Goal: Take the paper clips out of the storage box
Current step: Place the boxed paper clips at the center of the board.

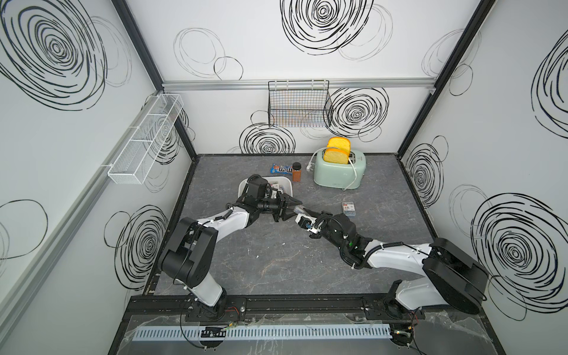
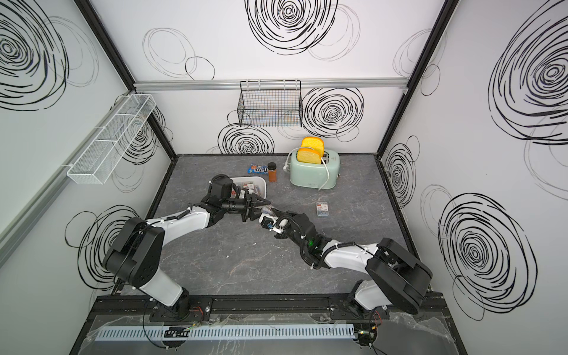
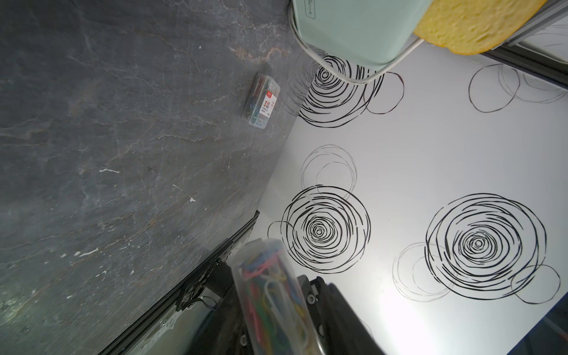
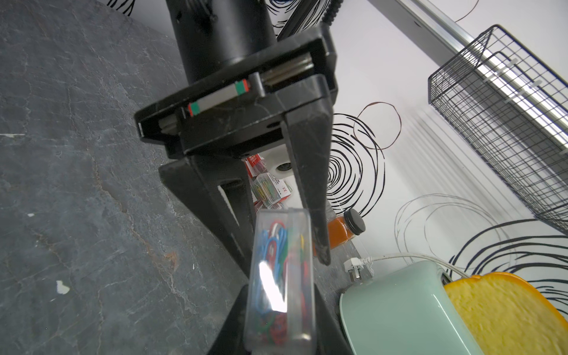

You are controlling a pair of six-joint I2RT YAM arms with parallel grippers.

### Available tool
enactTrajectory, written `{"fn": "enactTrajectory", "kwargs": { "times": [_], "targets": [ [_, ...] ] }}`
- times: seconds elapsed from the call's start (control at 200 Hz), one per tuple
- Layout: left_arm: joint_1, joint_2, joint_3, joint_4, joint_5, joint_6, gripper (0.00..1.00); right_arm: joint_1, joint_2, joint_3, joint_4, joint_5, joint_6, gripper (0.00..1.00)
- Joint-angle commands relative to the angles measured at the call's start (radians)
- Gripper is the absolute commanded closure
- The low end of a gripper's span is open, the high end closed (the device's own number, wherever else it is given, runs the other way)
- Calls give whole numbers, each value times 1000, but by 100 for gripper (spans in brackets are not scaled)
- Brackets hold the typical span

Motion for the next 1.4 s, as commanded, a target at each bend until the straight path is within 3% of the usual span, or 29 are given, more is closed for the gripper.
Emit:
{"fn": "enactTrajectory", "kwargs": {
  "times": [0.0,0.215,0.325,0.43,0.575,0.675,0.765,0.87,1.086,1.186,1.391],
  "targets": [
    [-5,16,-17,52,34,-9,59,16,17,16,74,15,-23,96],
    [-4,17,-31,90,45,-27,70,26,42,27,90,27,-47,92],
    [-3,16,-37,110,50,-36,78,27,55,35,88,30,-52,81],
    [-3,16,-38,121,52,-36,83,27,64,43,87,33,-51,76],
    [-3,19,-35,139,53,-37,100,26,70,47,84,40,-44,70],
    [-2,21,-33,144,54,-37,100,26,70,49,74,36,-40,67],
    [-2,22,-30,145,53,-34,100,26,74,51,73,43,-36,52],
    [-3,25,-27,147,51,-32,100,26,72,52,65,46,-36,42],
    [4,20,-12,157,41,-8,100,17,26,51,17,59,22,31],
    [21,17,27,126,28,76,100,7,-68,55,-110,35,99,12],
    [72,34,89,74,-20,316,100,-33,-295,98,-445,-36,361,7]
  ]
}}
